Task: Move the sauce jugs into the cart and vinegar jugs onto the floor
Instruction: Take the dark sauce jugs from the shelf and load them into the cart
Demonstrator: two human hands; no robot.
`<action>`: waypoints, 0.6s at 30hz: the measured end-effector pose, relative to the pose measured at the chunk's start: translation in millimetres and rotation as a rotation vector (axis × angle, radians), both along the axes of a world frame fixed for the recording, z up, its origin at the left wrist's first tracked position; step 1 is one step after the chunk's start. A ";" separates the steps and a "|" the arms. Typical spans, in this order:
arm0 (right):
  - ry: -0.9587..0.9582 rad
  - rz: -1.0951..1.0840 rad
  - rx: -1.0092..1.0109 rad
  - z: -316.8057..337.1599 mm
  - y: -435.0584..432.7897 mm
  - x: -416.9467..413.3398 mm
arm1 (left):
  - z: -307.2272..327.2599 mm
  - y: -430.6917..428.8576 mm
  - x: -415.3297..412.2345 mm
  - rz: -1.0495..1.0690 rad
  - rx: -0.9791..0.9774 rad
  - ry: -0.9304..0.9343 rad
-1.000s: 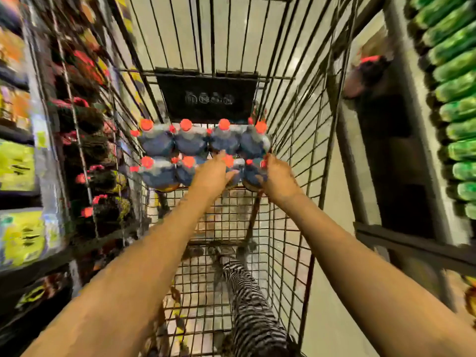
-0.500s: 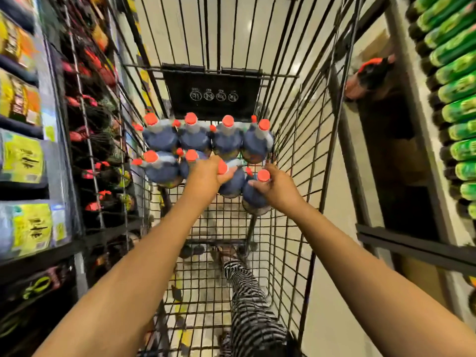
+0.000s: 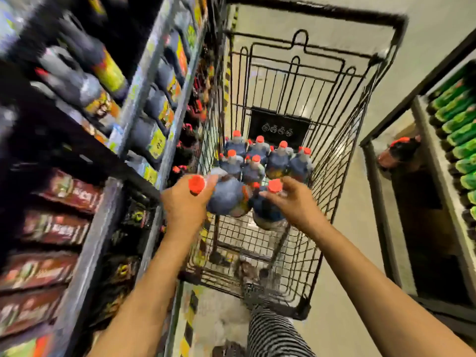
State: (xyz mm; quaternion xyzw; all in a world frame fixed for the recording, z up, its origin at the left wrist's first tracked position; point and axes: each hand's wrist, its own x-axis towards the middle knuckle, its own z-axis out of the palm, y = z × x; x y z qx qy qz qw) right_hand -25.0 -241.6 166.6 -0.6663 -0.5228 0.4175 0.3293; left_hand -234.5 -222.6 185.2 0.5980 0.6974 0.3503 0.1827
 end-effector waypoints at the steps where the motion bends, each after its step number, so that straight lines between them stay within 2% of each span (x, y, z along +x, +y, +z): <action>1: -0.017 0.018 0.054 16.1 -9.6 -10.3 | 12.8 -18.5 -12.9 0.042 0.020 0.022; 6: 0.124 0.164 0.150 86.0 -61.5 -66.0 | 93.1 -116.0 -64.2 0.274 0.161 -0.054; 11: 0.270 0.372 0.248 152.2 -114.2 -126.3 | 150.7 -211.1 -112.9 0.386 0.366 -0.128; 18: 0.440 0.620 0.362 220.0 -166.1 -225.4 | 214.5 -331.8 -184.0 0.544 0.618 -0.092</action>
